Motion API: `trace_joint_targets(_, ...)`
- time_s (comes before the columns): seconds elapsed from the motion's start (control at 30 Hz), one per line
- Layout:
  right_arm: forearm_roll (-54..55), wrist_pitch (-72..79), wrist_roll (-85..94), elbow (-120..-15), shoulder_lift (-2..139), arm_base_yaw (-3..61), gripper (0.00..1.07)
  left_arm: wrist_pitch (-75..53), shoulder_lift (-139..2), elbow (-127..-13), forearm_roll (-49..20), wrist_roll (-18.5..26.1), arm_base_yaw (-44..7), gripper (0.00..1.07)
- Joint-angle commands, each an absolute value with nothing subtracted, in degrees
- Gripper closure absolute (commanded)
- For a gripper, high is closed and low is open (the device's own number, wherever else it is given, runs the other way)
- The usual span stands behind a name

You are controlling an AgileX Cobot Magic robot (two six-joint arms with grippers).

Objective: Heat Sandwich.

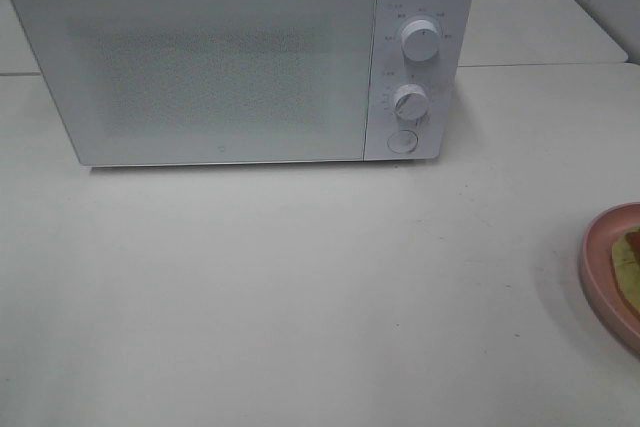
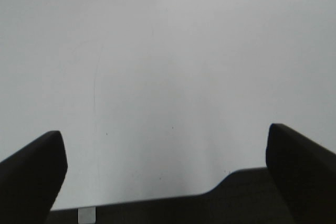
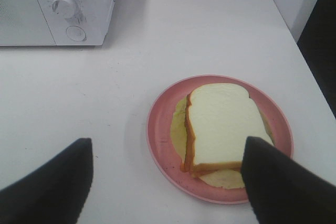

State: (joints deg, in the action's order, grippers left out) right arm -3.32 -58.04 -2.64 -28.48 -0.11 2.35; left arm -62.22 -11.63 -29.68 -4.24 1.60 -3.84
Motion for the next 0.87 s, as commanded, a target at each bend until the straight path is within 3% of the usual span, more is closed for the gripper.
trace_joint_targets(0.03, -3.38, -57.18, -2.18, -28.36, -1.83, 2.06, 0.31, -61.25, -5.33, -29.51, -4.87, 1.66, -3.55, 0.09)
trace_joint_targets(0.2, -3.38, -57.18, -2.18, -28.36, -1.83, 2.06, 0.31, -61.25, 1.89, -29.51, -4.87, 1.66, -3.55, 0.09)
trace_joint_targets(0.87, -3.38, -57.18, -2.18, -28.36, -1.60, 2.06, 0.31, -61.19, 1.43, -29.51, -4.87, 1.55, -3.55, 0.09)
